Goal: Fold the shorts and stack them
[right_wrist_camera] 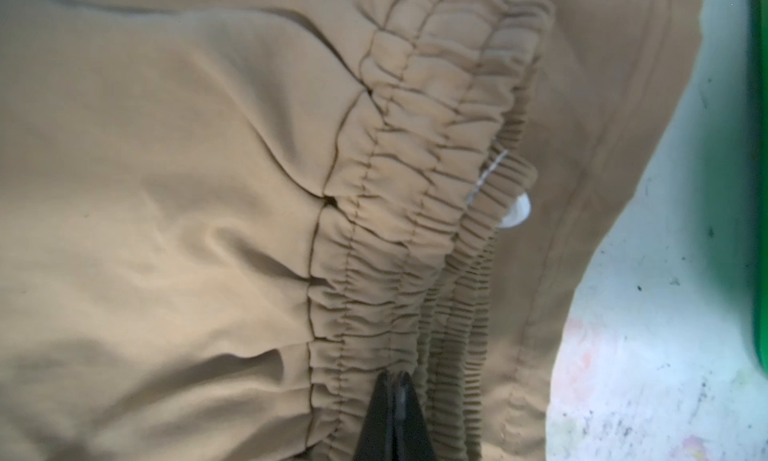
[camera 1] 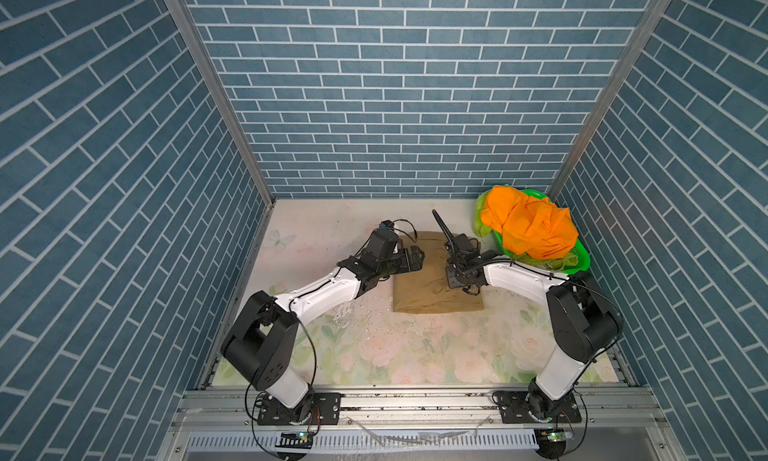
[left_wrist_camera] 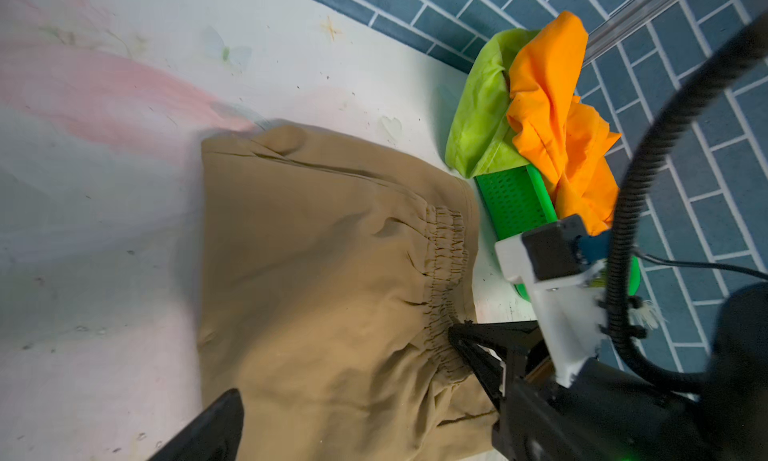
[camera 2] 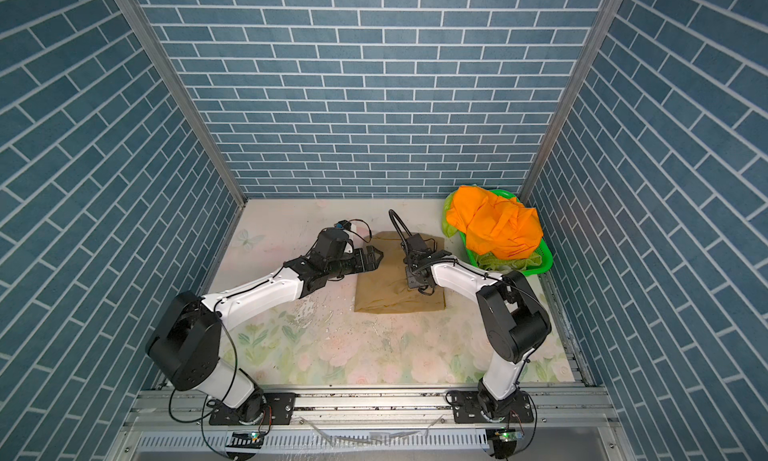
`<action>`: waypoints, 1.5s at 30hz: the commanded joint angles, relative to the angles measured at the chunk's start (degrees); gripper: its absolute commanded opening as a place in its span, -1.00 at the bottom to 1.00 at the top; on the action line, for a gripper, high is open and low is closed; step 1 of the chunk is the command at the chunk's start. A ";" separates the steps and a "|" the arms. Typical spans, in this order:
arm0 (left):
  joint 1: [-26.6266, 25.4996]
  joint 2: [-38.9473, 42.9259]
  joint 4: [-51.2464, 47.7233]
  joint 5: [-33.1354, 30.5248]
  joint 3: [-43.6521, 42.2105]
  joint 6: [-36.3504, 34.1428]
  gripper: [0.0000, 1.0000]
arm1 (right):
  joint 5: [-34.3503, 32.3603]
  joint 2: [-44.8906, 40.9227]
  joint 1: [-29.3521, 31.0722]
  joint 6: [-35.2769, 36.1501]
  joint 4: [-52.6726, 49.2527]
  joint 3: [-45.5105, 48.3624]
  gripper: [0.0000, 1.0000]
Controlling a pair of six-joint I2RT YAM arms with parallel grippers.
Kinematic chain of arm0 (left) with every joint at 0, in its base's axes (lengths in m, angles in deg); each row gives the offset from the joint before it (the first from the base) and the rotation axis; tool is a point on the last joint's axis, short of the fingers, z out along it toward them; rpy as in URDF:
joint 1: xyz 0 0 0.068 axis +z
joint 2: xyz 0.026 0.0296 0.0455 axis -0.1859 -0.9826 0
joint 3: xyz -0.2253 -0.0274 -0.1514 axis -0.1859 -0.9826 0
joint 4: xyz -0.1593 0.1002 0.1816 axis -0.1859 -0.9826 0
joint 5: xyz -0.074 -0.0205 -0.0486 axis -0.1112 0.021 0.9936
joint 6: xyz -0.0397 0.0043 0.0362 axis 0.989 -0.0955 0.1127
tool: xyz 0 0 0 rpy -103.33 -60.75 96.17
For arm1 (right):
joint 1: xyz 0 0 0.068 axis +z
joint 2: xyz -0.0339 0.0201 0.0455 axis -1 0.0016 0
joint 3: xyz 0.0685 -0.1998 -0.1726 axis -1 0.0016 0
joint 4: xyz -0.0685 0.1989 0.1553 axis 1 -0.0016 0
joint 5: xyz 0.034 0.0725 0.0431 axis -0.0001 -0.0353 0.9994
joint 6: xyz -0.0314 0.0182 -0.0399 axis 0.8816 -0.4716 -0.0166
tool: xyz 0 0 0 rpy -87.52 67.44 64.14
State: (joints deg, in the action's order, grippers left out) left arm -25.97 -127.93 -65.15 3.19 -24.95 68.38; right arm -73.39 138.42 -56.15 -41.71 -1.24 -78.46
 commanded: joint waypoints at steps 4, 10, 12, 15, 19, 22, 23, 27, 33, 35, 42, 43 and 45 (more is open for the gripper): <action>0.03 -11.46 2.52 3.87 12.25 1.44 0.99 | 3.45 -5.22 -3.26 -0.45 1.12 5.49 -1.00; 0.93 -23.95 3.76 5.30 22.24 3.79 0.99 | 5.74 -4.24 -5.49 -0.89 5.58 10.22 -1.00; 1.33 -26.35 3.82 5.46 23.85 4.24 0.99 | 6.21 -3.52 -6.03 -0.81 6.37 10.75 -1.00; 2.02 -28.72 3.70 5.00 24.77 3.73 0.99 | 7.05 -2.72 -6.42 -0.74 7.01 10.74 -0.91; 3.94 -31.52 1.98 5.25 25.67 2.14 0.99 | 7.51 -3.45 -6.41 -0.41 6.53 10.02 -0.58; 5.15 -31.23 2.00 6.62 25.29 1.12 0.99 | 7.68 -5.24 -6.47 -0.07 5.22 9.27 -0.41; 5.26 -30.30 1.83 6.54 25.12 0.34 0.99 | 7.81 -6.04 -6.47 -0.06 4.73 9.15 -0.36; 5.21 -24.23 -4.43 4.22 26.15 -7.07 0.99 | 8.57 -10.93 -6.68 -0.32 2.74 8.27 -0.15; 5.48 -15.14 -15.47 -5.66 22.45 -19.45 0.99 | 8.53 -16.54 -7.39 -0.33 0.39 8.23 0.65; 5.98 -14.66 -16.91 -3.52 20.77 -20.59 0.99 | 8.31 -17.41 -7.74 -0.24 0.26 8.82 0.97; 6.14 -17.16 -15.09 5.07 15.70 -18.89 0.99 | 9.47 -19.52 -9.03 -0.66 0.64 11.08 0.97; 6.18 -17.87 -14.90 6.22 15.44 -18.30 0.98 | 9.75 -19.99 -9.31 -0.75 0.76 11.62 0.97; 6.15 -19.18 -15.44 7.64 15.56 -17.39 0.93 | 10.01 -20.72 -9.89 -1.00 0.88 12.49 0.97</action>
State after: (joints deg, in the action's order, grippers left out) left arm -19.94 -146.18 -79.00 7.17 -9.06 50.61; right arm -64.26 119.63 -65.29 -41.84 0.60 -67.23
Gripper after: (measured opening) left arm 0.972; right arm 0.986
